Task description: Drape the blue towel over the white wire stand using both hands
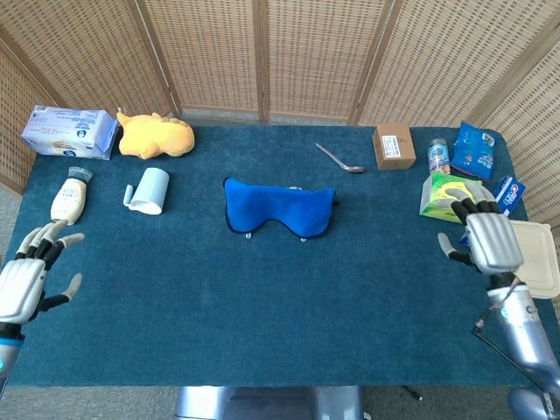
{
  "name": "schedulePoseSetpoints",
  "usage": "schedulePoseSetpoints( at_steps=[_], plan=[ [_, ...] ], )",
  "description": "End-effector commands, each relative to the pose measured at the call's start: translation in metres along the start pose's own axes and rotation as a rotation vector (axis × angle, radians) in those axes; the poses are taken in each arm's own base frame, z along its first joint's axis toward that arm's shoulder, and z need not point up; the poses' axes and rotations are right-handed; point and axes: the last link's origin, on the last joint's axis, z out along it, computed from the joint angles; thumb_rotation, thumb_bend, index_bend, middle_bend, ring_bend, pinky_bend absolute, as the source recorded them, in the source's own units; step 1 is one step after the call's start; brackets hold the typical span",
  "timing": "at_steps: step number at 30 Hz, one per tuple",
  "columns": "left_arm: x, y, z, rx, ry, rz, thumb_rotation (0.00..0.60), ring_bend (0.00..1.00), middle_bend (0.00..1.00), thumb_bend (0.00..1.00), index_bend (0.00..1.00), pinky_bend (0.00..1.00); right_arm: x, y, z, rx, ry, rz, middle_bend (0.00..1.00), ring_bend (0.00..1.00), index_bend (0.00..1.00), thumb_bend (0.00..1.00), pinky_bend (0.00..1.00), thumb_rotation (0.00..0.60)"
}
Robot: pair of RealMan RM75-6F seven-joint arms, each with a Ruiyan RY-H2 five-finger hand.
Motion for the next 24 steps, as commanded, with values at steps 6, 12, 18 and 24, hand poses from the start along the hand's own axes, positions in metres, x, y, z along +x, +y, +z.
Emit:
schedulePoseSetpoints(
  at_steps=[6,12,18,24],
  plan=[
    [-0.004,-0.010,-0.039,0.066,-0.002,0.010,0.600,0.01,0.11,0.51,0.24,0.00,0.000,0.014,-0.036,-0.079,-0.027,-0.031,0.18,0.04,0.24,0.36,0.11,0.600],
    [-0.009,-0.015,-0.063,0.112,0.025,0.003,0.600,0.02,0.13,0.51,0.24,0.00,-0.002,0.025,-0.059,-0.136,-0.021,-0.043,0.18,0.04,0.24,0.36,0.11,0.600],
    [-0.010,-0.012,-0.067,0.114,0.043,-0.001,0.600,0.02,0.14,0.51,0.25,0.00,0.000,0.029,-0.065,-0.147,-0.006,-0.051,0.18,0.03,0.23,0.36,0.11,0.600],
    [-0.005,-0.005,-0.060,0.086,0.059,0.011,0.600,0.02,0.15,0.51,0.25,0.00,0.003,0.029,-0.064,-0.140,0.010,-0.047,0.18,0.02,0.23,0.36,0.11,0.600]
  ],
)
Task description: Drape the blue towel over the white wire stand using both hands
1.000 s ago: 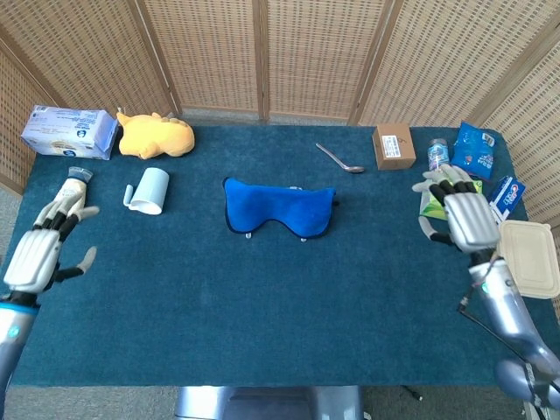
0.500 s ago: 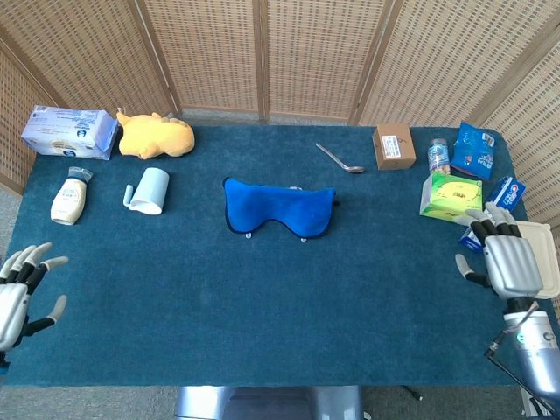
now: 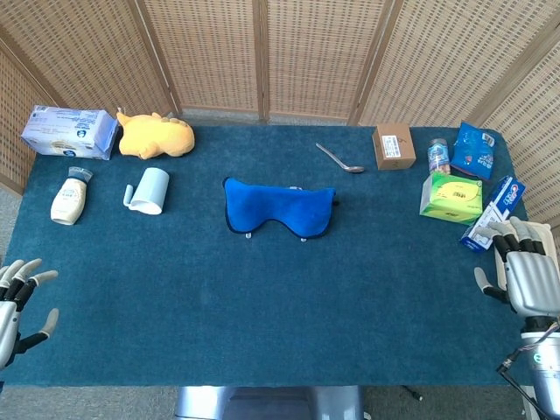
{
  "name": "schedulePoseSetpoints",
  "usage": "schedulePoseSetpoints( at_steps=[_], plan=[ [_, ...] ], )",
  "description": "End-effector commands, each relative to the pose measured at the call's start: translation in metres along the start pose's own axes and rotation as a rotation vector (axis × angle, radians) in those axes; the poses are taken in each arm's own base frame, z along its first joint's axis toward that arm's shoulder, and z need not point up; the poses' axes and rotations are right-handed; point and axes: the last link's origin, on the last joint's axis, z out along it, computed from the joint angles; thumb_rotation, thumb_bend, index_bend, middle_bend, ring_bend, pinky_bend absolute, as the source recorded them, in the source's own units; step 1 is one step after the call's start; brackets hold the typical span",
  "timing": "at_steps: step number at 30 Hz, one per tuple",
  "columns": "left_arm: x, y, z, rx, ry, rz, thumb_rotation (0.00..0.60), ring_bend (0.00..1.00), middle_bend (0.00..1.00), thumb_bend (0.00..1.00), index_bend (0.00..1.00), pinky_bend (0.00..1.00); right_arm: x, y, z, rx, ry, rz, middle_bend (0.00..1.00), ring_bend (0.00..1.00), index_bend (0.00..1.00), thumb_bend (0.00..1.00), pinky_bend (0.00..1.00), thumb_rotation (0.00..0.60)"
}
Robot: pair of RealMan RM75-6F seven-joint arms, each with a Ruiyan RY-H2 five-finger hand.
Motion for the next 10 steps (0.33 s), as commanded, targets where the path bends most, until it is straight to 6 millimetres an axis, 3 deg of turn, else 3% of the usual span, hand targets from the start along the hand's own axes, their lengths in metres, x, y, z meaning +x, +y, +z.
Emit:
schedulePoseSetpoints(
  at_steps=[1,10],
  plan=[
    [0.0014,0.0027,0.0032,-0.008,0.005,0.006,0.600,0.02,0.15,0.51,0.25,0.00,0.0008,0.0004,-0.0005,-0.001,0.006,0.003,0.18,0.02,0.23,0.36,0.11,0.600],
    [0.0037,0.0072,0.0106,-0.018,0.002,0.014,0.600,0.02,0.15,0.51,0.25,0.00,-0.0030,0.0043,-0.0040,-0.020,0.003,0.011,0.18,0.01,0.23,0.36,0.11,0.600]
  ],
)
